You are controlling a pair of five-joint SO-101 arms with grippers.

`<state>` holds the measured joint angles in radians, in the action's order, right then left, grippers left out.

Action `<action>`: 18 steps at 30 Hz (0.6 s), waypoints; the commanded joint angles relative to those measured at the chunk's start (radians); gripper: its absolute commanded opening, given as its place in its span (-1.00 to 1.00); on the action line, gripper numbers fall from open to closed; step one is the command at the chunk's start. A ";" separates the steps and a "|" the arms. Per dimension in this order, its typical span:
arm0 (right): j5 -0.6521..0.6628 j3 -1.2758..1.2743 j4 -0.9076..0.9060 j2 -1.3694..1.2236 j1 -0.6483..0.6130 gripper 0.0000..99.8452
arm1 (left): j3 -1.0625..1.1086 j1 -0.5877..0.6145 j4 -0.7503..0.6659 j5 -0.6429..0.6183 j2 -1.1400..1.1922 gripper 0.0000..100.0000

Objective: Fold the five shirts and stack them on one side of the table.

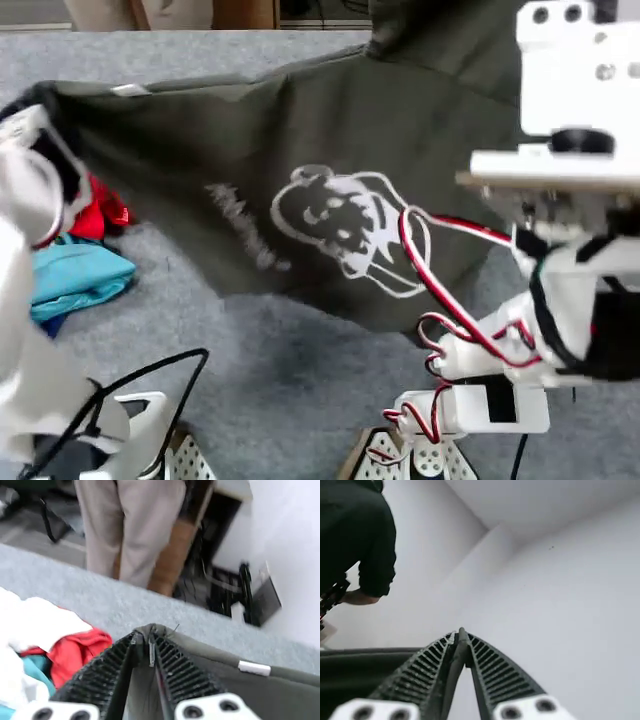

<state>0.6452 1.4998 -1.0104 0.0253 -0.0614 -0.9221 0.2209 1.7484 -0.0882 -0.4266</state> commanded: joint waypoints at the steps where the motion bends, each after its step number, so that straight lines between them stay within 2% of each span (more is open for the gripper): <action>1: -0.003 0.079 0.003 -0.005 0.019 -0.99 | -0.040 0.031 0.011 0.009 -0.099 -0.96; 7: -0.003 0.171 0.003 0.001 0.019 -0.99 | 0.097 0.020 0.011 0.003 -0.320 -0.96; 10: -0.003 0.166 -0.011 0.056 0.022 -0.99 | 0.203 -0.058 0.009 0.008 -0.440 -0.96; 16: 0.003 0.165 -0.155 0.189 0.022 -0.99 | 0.328 -0.117 0.009 0.008 -0.573 -0.96; 18: 0.051 0.165 -0.193 0.216 0.022 -0.99 | 0.353 -0.121 0.009 0.008 -0.590 -0.96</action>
<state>0.6483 1.6747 -1.1561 0.2110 -0.0614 -0.6030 0.1151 1.7499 -0.0882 -1.0065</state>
